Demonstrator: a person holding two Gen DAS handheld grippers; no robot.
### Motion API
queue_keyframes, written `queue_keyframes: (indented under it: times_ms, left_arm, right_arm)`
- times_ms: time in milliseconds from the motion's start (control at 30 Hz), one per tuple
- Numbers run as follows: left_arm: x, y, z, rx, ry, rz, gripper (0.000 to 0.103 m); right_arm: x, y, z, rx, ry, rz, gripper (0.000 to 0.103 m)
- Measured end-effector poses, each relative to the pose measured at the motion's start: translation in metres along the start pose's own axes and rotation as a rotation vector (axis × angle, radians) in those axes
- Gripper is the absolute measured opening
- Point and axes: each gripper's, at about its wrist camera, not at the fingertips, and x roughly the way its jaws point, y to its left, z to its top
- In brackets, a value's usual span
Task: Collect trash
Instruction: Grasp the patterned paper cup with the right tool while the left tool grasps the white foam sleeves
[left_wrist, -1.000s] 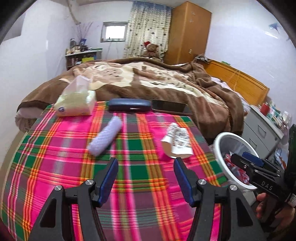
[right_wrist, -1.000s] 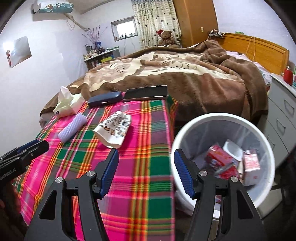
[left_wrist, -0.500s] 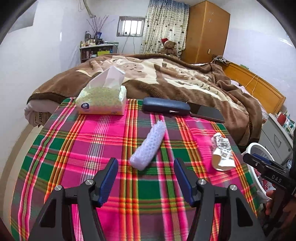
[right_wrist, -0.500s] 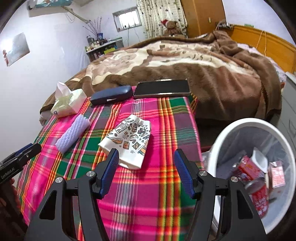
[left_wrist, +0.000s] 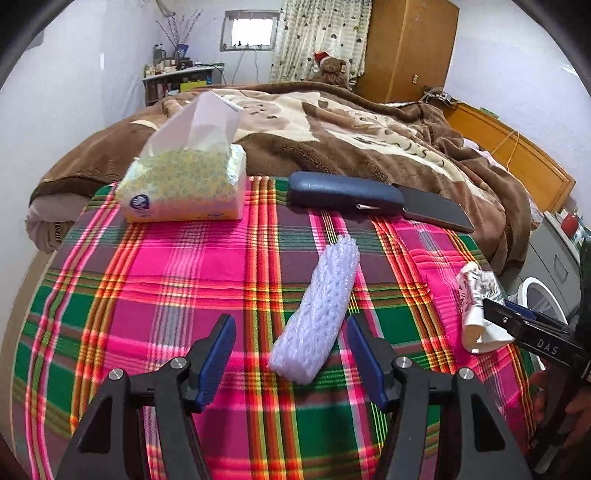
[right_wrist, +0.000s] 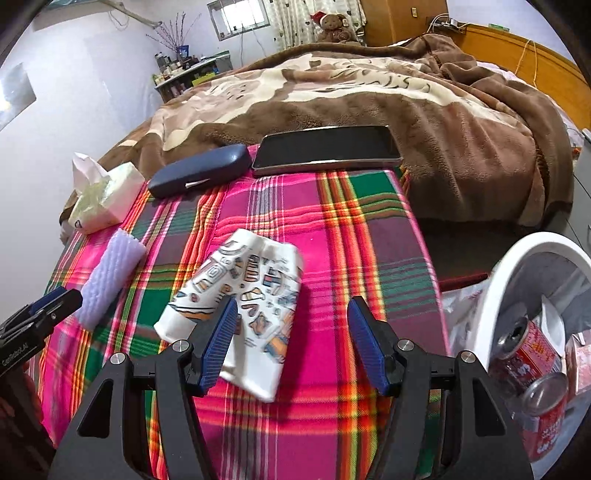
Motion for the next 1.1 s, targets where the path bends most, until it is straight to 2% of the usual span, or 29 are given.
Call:
queue_keyframes:
  times_ms: [567, 767, 1100]
  left_arm:
    - [0.038, -0.005, 0.011, 0.046, 0.057, -0.019, 0.062]
    - [0.046, -0.009, 0.013, 0.048, 0.062, -0.036, 0.062]
    - [0.053, -0.015, 0.017, 0.049, 0.056, -0.039, 0.062]
  right_arm:
    - [0.01, 0.023, 0.011, -0.071, -0.013, 0.039, 0.063]
    - [0.009, 0.029, 0.011, -0.093, -0.021, 0.053, 0.042]
    - [0.009, 0.036, 0.01, -0.119, -0.032, 0.068, 0.026]
